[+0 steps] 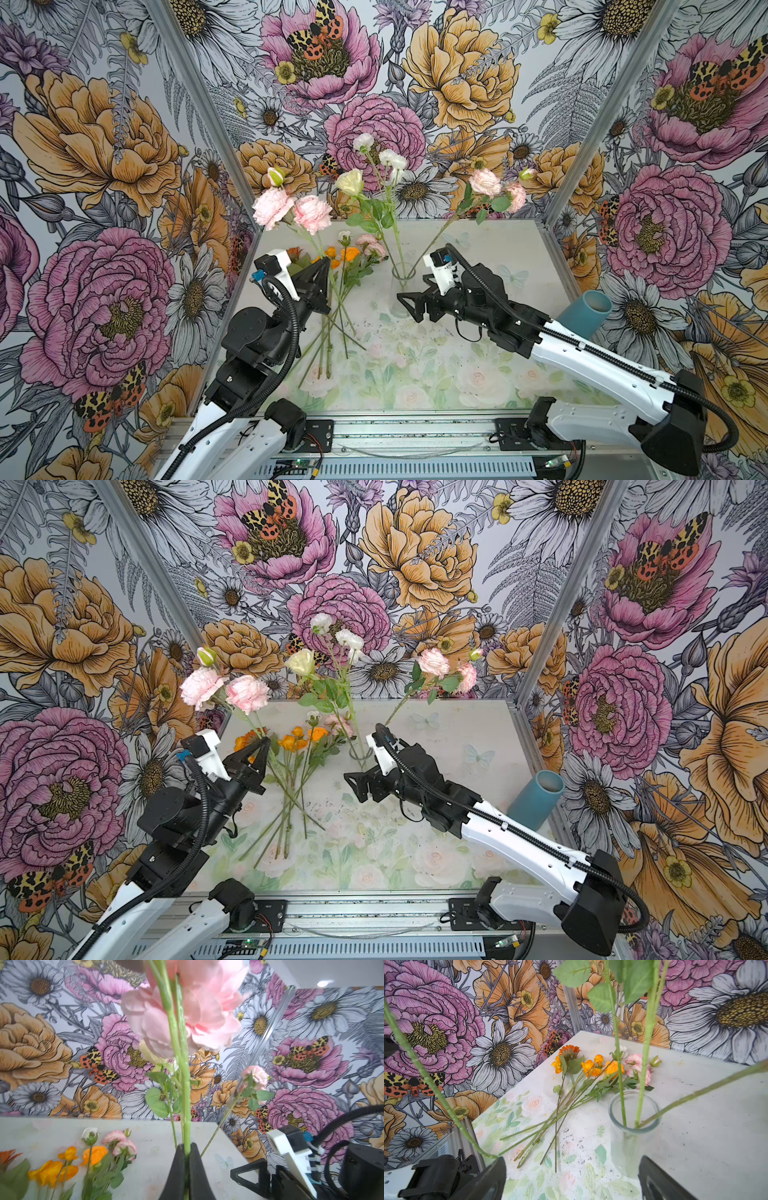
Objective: Arrange the flowers into the vase
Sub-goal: 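Lift the pink-rose stem upright with the left gripper, then carry the pink-rose stem over the glass vase and lower it in with the left gripper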
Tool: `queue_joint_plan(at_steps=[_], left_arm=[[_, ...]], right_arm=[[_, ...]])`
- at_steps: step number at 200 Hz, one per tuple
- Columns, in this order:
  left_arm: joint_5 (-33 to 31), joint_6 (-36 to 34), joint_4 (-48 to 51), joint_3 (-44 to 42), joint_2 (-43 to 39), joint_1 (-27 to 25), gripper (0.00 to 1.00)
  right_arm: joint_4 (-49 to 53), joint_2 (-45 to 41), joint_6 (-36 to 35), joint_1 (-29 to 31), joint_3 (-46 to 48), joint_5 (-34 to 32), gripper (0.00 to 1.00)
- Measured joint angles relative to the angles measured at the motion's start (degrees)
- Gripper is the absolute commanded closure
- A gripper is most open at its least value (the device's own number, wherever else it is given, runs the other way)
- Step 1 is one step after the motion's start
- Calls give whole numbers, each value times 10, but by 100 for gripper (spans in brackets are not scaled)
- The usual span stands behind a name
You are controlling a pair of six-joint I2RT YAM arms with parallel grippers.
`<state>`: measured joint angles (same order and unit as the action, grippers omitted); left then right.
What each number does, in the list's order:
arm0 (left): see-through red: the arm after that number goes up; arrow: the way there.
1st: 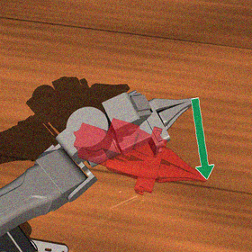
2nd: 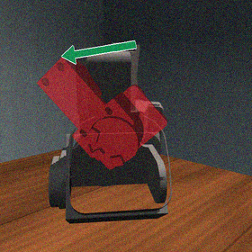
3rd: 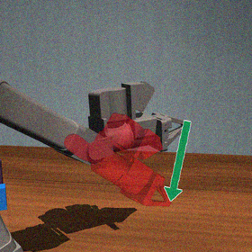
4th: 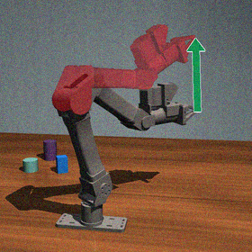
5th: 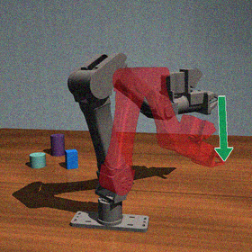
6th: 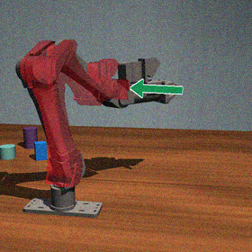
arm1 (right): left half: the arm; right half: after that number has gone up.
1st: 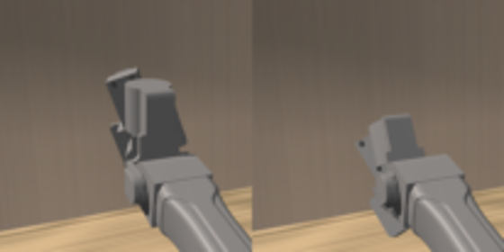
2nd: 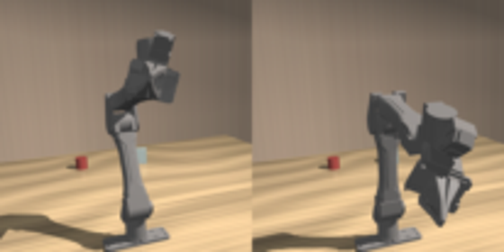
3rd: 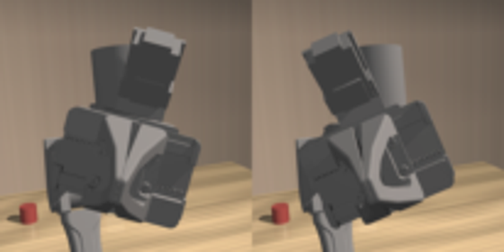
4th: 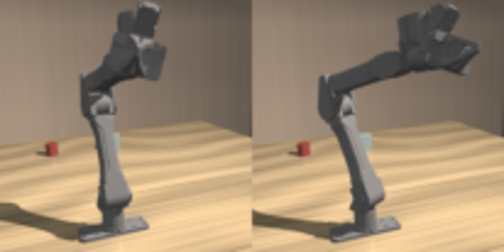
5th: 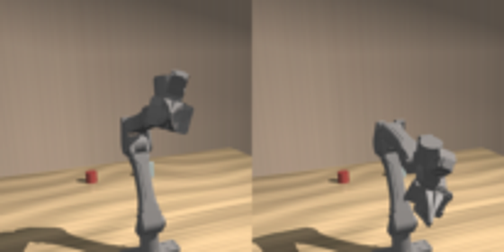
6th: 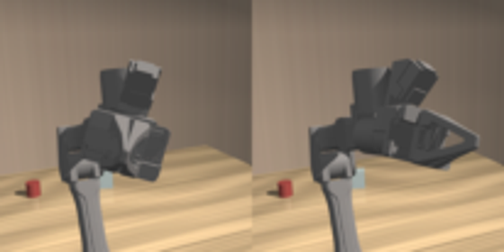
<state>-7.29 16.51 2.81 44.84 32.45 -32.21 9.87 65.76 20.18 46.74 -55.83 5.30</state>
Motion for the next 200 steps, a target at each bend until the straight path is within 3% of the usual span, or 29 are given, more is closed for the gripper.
queue_joint_plan(at_steps=[37, 86, 148, 200], left_arm=[[13, -86, -144, 38, 135, -42, 100], [24, -151, -294, 89, 289, -51, 100], [26, -150, -432, 100, 382, -57, 100], [21, -143, -486, 100, 437, -66, 100]], right_arm=[[5, -45, 9, -49, 33, 9, 1], [17, -70, 21, -63, 63, 18, 1], [22, -71, 23, -63, 70, 22, 0], [22, -71, 23, -65, 70, 26, 0]])
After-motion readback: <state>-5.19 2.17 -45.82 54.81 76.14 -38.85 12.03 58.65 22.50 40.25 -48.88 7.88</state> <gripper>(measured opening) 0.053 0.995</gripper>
